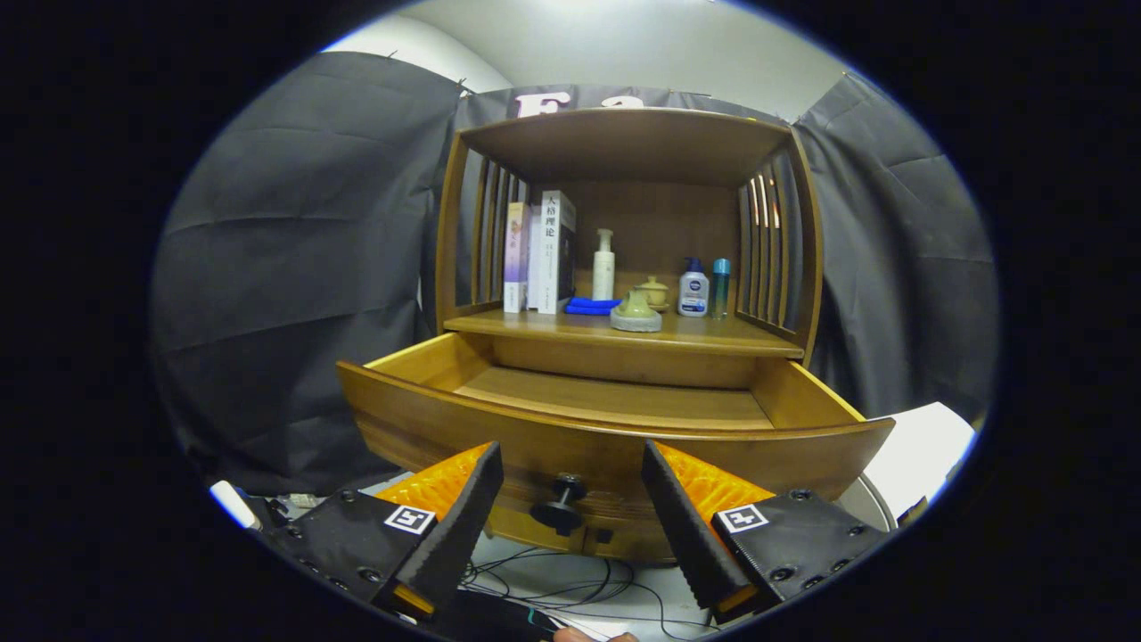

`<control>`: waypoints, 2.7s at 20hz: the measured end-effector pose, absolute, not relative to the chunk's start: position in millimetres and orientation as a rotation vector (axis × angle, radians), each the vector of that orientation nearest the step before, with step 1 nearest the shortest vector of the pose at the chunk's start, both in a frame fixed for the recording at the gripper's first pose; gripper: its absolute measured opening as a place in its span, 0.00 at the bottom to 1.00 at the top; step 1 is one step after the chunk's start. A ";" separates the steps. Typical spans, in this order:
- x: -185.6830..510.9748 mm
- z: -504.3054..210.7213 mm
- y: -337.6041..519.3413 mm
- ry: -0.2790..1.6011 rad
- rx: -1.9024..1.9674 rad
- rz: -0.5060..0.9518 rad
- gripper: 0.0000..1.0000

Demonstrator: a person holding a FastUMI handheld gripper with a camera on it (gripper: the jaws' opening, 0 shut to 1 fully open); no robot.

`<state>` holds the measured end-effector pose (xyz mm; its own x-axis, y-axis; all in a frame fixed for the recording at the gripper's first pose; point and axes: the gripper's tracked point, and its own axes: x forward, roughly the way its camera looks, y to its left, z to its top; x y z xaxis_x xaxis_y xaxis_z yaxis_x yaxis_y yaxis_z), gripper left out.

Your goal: Pull open the drawer, take out the items inside it, and place them on the countertop above the cabinet.

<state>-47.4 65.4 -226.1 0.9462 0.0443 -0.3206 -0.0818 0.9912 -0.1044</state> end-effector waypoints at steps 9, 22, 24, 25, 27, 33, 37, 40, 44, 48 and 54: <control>-30.4 -250.6 75.7 0.323 -0.081 0.021 0.99; -24.1 -262.7 84.1 0.309 -0.092 -0.049 0.96; -20.3 -263.5 81.7 0.301 -0.096 -0.067 0.96; -17.4 -262.5 79.4 0.298 -0.096 -0.073 0.96; -13.6 -262.8 75.0 0.295 -0.085 -0.072 0.96; -1.4 -263.3 74.4 0.277 -0.079 -0.059 0.96; 20.3 -262.1 72.2 0.292 -0.083 -0.078 0.96; 38.0 -262.6 71.8 0.309 -0.063 -0.109 0.97; 59.3 -262.8 71.6 0.324 -0.046 -0.126 0.97; 79.9 -265.9 67.2 0.337 -0.072 -0.128 0.97; 105.1 -270.3 63.8 0.348 -0.110 -0.133 0.97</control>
<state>105.1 63.8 -270.3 0.9314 -0.1483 -0.3324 0.1104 0.9853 -0.1302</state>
